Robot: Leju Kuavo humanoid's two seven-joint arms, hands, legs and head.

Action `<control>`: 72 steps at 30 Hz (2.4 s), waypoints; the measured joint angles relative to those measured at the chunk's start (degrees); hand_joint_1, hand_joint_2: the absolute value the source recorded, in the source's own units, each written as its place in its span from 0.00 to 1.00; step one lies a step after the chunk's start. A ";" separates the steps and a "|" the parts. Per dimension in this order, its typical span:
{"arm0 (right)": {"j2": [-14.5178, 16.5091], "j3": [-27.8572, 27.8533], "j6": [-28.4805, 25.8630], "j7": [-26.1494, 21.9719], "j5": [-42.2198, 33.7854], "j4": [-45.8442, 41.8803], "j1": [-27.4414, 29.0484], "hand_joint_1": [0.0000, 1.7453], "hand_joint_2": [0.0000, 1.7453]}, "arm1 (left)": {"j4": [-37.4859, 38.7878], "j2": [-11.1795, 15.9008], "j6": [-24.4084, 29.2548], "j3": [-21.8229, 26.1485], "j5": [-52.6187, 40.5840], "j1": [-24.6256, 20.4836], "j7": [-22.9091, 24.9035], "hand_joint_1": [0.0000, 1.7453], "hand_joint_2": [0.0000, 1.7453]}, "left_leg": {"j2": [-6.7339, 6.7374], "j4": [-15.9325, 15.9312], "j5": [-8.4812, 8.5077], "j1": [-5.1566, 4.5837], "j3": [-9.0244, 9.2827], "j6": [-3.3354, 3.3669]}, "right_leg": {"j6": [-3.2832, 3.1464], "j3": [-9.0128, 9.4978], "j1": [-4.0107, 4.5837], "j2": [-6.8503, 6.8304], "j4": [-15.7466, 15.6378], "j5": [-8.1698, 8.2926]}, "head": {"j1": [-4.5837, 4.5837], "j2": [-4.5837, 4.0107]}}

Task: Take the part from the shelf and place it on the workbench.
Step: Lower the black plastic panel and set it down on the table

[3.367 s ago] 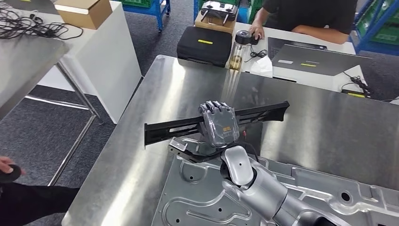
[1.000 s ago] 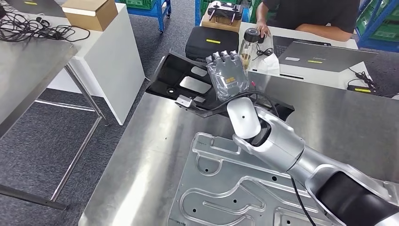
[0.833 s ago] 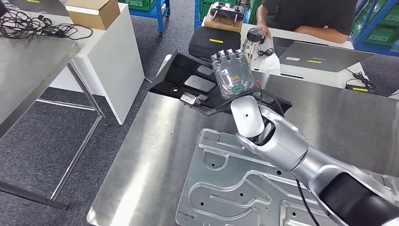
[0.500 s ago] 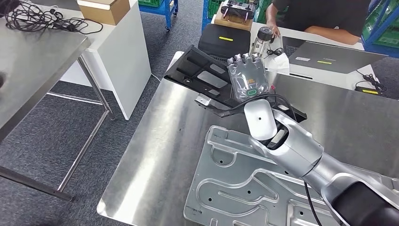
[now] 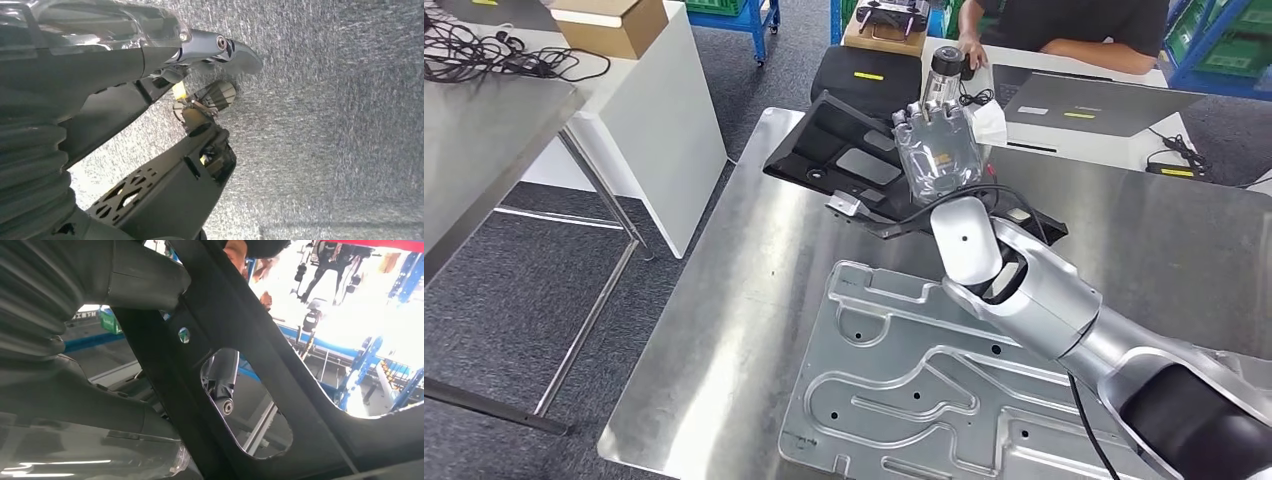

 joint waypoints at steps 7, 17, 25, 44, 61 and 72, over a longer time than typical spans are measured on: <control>-0.13 -0.08 -0.21 0.40 -0.61 0.03 0.44 1.00 1.00 | 0.30 0.43 -0.04 0.02 0.21 0.04 0.69 0.00 1.00 | 0.06 -4.85 3.12 -0.08 0.69 2.73 | 2.52 -2.29 -0.18 0.45 2.92 -1.60 | 0.31 0.00; -0.90 -0.54 -0.40 1.00 -0.71 -0.22 2.04 1.00 1.00 | 0.46 0.64 -0.11 0.00 -1.30 0.91 0.70 0.00 1.00 | 0.38 -4.89 6.85 0.07 -3.15 1.85 | 3.34 6.24 -1.08 0.73 1.36 -6.20 | 2.93 0.00; -0.93 -0.63 -0.50 1.05 -0.68 -0.57 2.10 1.00 1.00 | 0.56 0.87 -0.13 -0.03 -1.37 1.08 0.72 0.00 1.00 | 0.09 4.22 -0.69 0.02 -7.09 0.16 | 0.11 3.99 -0.38 0.38 -1.37 -2.55 | 0.75 0.00; -3.68 -3.04 -0.01 2.01 -3.25 -1.13 5.38 1.00 1.00 | 0.77 2.32 -0.55 -1.19 -3.36 3.35 0.62 0.00 1.00 | -0.22 -6.90 4.80 -1.06 0.45 3.82 | 3.52 -3.41 -0.45 0.39 14.69 -6.74 | 1.72 0.00; -1.66 -2.45 -0.58 1.64 -4.58 -1.38 8.41 1.00 1.00 | 0.77 2.56 -0.07 -1.77 -3.76 3.66 0.05 0.00 1.00 | -0.09 1.01 2.69 -1.10 -2.48 1.50 | -0.15 4.89 0.37 0.07 -0.70 -3.58 | -0.40 0.00; -0.48 -1.38 0.43 1.33 -4.85 -0.34 7.95 1.00 1.00 | 0.77 2.61 -0.09 -1.77 -2.83 4.25 1.80 0.00 1.00 | 0.79 -5.74 4.03 -1.03 0.40 3.62 | 2.95 -2.78 -0.34 0.21 15.31 -11.64 | 1.38 0.00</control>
